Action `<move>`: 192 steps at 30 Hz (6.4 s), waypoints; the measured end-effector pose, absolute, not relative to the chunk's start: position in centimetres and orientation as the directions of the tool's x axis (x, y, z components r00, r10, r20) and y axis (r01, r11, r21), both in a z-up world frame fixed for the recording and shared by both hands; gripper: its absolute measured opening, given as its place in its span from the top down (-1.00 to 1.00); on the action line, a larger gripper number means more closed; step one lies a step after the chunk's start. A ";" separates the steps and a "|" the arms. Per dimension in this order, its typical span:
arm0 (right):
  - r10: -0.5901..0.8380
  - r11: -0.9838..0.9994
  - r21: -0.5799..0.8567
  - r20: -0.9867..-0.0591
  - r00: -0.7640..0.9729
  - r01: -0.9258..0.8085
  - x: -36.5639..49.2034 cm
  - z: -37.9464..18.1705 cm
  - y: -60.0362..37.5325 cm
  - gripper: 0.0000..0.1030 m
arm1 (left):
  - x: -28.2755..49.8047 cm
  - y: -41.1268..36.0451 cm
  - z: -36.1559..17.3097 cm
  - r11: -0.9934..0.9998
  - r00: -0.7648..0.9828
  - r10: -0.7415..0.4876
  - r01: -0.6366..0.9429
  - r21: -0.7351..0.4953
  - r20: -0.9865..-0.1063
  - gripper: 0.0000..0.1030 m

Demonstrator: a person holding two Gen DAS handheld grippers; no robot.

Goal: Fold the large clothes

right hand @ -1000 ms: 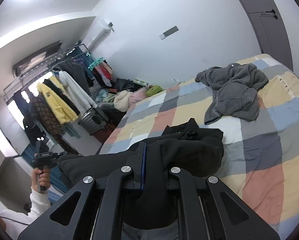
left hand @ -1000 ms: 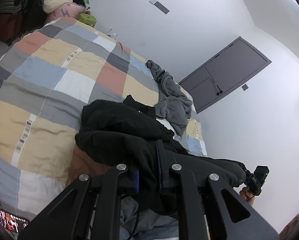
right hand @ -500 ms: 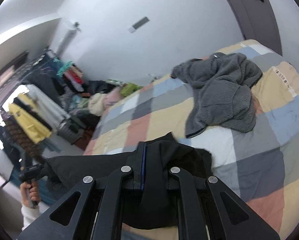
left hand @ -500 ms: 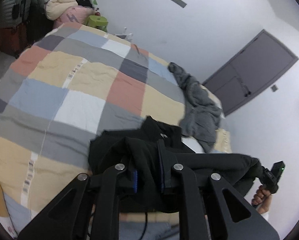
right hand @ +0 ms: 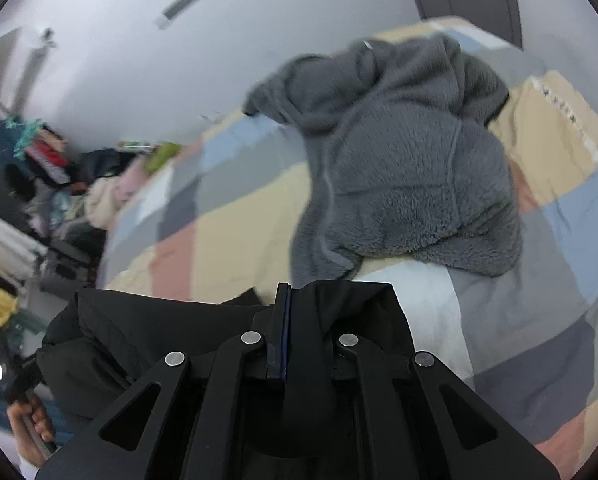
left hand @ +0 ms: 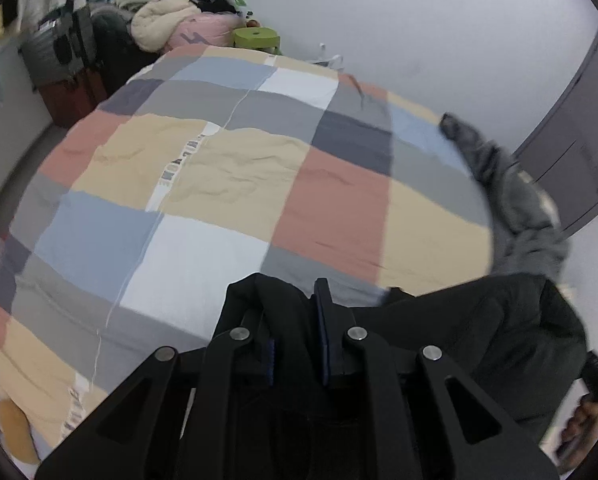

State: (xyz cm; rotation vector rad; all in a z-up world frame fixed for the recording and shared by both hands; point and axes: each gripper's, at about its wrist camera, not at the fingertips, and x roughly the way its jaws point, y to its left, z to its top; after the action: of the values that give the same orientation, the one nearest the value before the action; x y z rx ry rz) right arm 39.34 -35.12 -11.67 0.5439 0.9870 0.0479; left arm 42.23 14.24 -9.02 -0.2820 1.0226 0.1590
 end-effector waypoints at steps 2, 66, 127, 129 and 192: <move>0.269 0.867 0.442 -0.804 0.531 0.230 40.9 -13.5 -35.0 0.91 | 43.8 13.2 -10.6 0.962 0.501 0.045 -0.254 -0.097 -0.864 0.67; 0.279 0.960 0.247 -0.816 0.507 -0.130 41.7 -18.2 -18.1 -0.51 | 45.8 -4.0 -19.0 0.994 0.551 -0.023 0.104 0.041 -0.834 -0.55; 0.262 0.964 0.200 -0.805 0.532 -0.173 20.5 -18.2 -29.8 0.73 | 23.4 13.2 -19.4 0.969 0.634 -0.090 -0.122 -0.214 -0.768 0.68; 0.267 0.963 0.207 -0.813 0.517 -0.172 20.6 -18.6 -29.9 0.72 | 23.5 13.0 -20.0 0.970 0.613 -0.088 -0.127 -0.208 -0.785 0.67; 0.273 0.953 0.266 -0.555 0.786 -0.143 12.9 2.5 -28.8 -0.31 | 16.1 8.3 -3.3 0.991 0.747 -0.033 -0.060 -0.117 -0.664 -0.64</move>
State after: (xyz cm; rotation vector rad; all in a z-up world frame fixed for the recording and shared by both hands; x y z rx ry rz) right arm 12.94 -28.78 2.54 0.2153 0.6287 0.2266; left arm 16.12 8.30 -3.31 -0.1342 0.7283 0.0152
